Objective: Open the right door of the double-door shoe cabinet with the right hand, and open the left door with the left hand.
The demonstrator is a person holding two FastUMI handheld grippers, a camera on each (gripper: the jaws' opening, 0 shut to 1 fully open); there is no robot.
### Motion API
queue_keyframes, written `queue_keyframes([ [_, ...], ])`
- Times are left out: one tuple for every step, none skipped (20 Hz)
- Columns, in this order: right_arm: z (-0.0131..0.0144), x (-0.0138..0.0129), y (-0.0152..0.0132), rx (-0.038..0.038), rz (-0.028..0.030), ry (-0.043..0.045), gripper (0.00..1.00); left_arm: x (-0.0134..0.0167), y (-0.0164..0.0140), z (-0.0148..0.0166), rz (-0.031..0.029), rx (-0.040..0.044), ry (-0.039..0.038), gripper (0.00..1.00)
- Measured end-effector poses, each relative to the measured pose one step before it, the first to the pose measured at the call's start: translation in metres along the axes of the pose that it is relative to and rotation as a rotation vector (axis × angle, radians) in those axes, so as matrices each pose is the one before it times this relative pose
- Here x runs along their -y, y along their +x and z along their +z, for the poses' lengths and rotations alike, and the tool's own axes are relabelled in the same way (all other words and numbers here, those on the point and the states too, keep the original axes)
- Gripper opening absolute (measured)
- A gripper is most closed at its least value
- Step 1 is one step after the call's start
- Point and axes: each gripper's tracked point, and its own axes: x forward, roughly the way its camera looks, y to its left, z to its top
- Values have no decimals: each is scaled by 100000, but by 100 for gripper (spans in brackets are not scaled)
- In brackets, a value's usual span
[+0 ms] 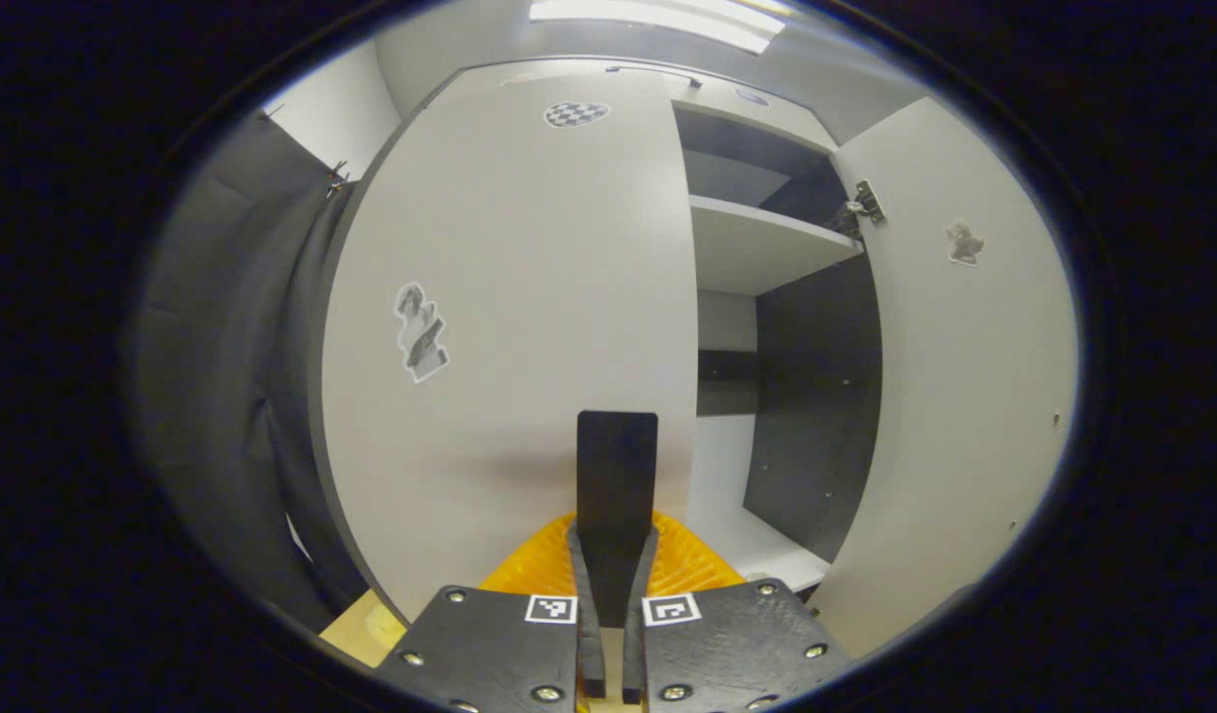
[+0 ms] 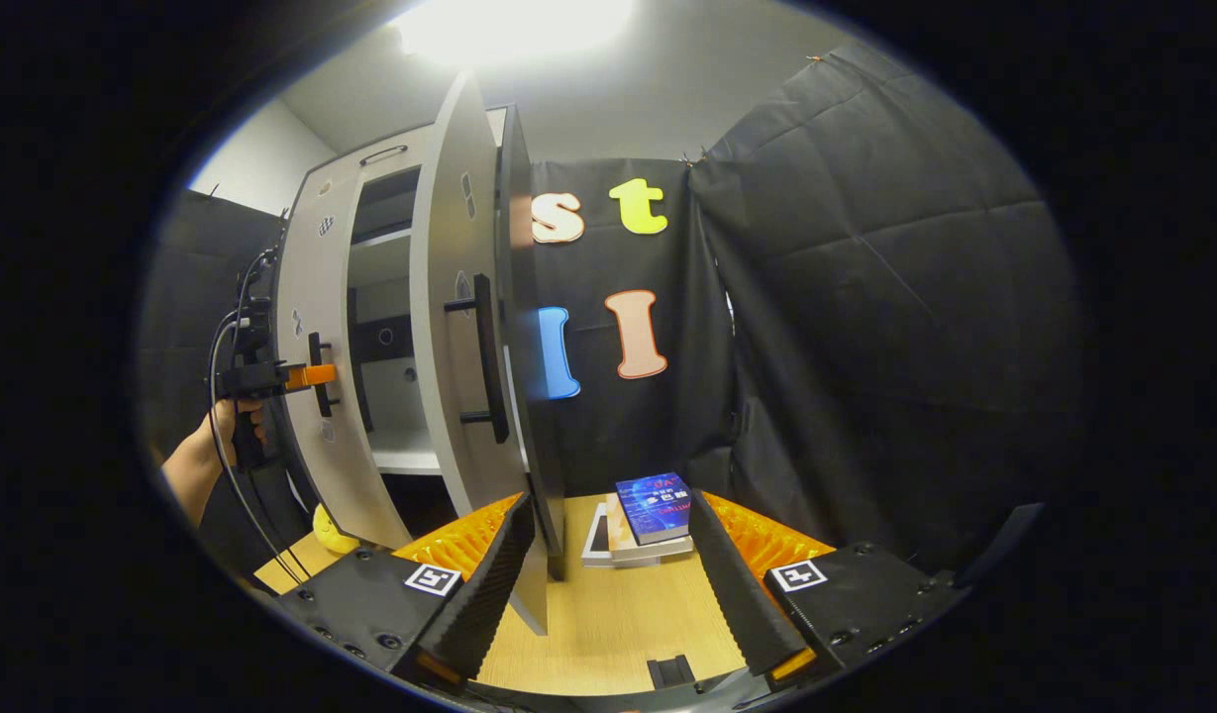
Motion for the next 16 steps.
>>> queue_keyframes([
  [-92, -249, 20, -731, 1221, -609, 98, -280, -941, -8, 408, 220, -105, 10],
  [-169, -307, -218, -423, 1013, -676, 98, -334, -560, -238, 381, -94, 141, 10],
  [120, -309, -115, 29, 704, -547, 98, -157, -706, 6, 159, -97, 94, 10],
  [153, -290, -134, 395, 429, -180, 98, -244, -720, 69, -56, -400, 36, 9],
  [66, -505, -248, 562, 554, 253, 98, -262, -539, 156, -274, -69, -277, 9],
  [105, -496, -198, 348, 490, 214, 98, -281, -591, 153, -467, 48, -584, 9],
  [152, -480, -157, 445, 131, -24, 98, -257, -500, 159, -629, 119, -478, 7],
  [93, -451, -136, 272, -45, -405, 98, -310, -493, -38, -769, -190, -139, 7],
  [38, -463, -66, 104, -168, -445, 98, -287, -426, 66, -731, -213, -13, 7],
  [-191, -442, -117, -45, -87, -290, 98, -260, -393, 27, -234, 100, -225, 7],
  [-100, -565, -127, -227, -18, -113, 98, -402, -532, 130, 131, 452, -51, 11],
  [-120, -614, -157, -64, -77, 58, 98, -323, -658, -46, -75, 318, 280, 9],
  [-116, -750, -99, -120, 346, 213, 98, -416, -757, 79, -353, 255, -390, 9],
  [-104, -957, -140, -293, 1094, -72, 98, -609, -707, 19, -560, 105, -608, 8],
  [-31, -865, -91, -301, 977, -973, 98, -653, -682, 103, -432, -210, -516, 8],
  [15, -533, 59, -189, 346, -1712, 98, -1222, -576, -153, 139, 1075, -592, 9],
])
